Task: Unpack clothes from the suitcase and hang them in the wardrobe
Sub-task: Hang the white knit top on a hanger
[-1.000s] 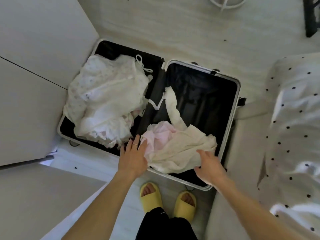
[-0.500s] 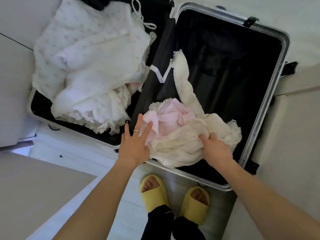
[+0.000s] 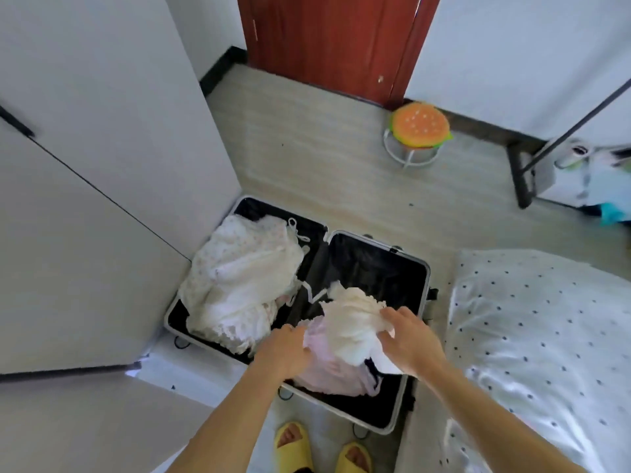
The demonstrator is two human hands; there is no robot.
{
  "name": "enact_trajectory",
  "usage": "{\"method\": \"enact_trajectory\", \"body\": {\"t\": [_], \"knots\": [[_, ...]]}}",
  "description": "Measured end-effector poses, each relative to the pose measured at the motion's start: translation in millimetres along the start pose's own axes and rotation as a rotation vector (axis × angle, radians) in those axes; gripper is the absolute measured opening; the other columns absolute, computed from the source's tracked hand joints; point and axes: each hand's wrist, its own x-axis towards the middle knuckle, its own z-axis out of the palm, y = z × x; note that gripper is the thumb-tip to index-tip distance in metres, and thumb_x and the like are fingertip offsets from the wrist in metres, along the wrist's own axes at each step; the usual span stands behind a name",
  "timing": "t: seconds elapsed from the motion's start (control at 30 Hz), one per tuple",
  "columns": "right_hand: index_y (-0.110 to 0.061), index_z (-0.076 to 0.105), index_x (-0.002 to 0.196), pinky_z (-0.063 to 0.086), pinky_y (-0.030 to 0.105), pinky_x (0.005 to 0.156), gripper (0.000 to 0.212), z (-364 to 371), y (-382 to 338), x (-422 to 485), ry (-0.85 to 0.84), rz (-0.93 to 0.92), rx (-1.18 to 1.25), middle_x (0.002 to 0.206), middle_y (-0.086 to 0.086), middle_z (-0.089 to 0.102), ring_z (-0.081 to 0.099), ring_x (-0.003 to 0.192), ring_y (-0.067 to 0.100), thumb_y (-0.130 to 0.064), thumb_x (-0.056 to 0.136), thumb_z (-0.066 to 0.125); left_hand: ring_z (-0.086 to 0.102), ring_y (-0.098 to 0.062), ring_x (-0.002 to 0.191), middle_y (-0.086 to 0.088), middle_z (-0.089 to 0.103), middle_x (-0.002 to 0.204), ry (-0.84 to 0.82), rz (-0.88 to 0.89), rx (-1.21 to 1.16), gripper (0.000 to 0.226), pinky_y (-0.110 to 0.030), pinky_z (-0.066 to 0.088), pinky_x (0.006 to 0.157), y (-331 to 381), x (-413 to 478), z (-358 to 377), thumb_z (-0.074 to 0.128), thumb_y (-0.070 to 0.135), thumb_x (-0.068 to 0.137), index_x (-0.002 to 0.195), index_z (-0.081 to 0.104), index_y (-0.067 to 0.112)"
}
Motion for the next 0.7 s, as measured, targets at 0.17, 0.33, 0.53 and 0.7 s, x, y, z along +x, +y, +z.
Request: {"method": "enact_trajectory", "body": {"t": [0.17, 0.33, 0.53, 0.7], "knots": [[-0.025, 0.061, 0.104, 0.047, 0.033, 0.07, 0.017, -150.6, -81.5, -86.3, 0.162, -0.12, 0.304, 0.091, -0.008, 0.063, 0.059, 0.08, 0.018, -0.036, 0.092, 0.059, 0.056, -0.022, 0.117, -0.002, 0.059, 0.13, 0.087, 0.146, -0.227, 0.053, -0.037, 0.051, 0.095, 51.6, -133.9, -112.2, 0.053, 0.036, 0.091, 0.142, 0.043, 0.027], [-0.017, 0.059, 0.079, 0.038, 0.033, 0.058, 0.028, -252.9, -147.4, -163.5, 0.205, -0.278, 0.482, 0.066, -0.003, 0.054, 0.051, 0.06, 0.017, -0.044, 0.086, 0.064, 0.059, -0.02, 0.114, 0.002, 0.062, 0.122, 0.285, 0.234, -0.394, 0.063, -0.037, 0.05, 0.096, 74.8, -255.9, -176.9, 0.073, 0.033, 0.078, 0.135, 0.048, 0.02], [-0.009, 0.051, 0.071, 0.028, 0.029, 0.056, 0.041, -320.4, -213.2, -230.1, 0.229, -0.53, 0.381, 0.061, -0.004, 0.04, 0.039, 0.057, 0.012, -0.044, 0.086, 0.067, 0.057, 0.0, 0.089, 0.019, 0.06, 0.1, 0.509, 0.199, -0.513, 0.027, -0.008, 0.04, 0.066, 74.0, -376.6, -212.7, 0.069, 0.046, 0.088, 0.113, 0.061, 0.039], [-0.014, 0.045, 0.063, 0.026, 0.029, 0.055, 0.053, -325.5, -249.8, -273.5, 0.071, -0.7, 0.284, 0.058, -0.003, 0.037, 0.037, 0.053, 0.011, -0.058, 0.076, 0.072, 0.069, -0.01, 0.089, 0.013, 0.073, 0.094, 0.52, 0.057, -0.671, 0.03, -0.026, 0.053, 0.078, 41.1, -452.0, -197.7, 0.072, 0.044, 0.069, 0.097, 0.071, 0.034]]}}
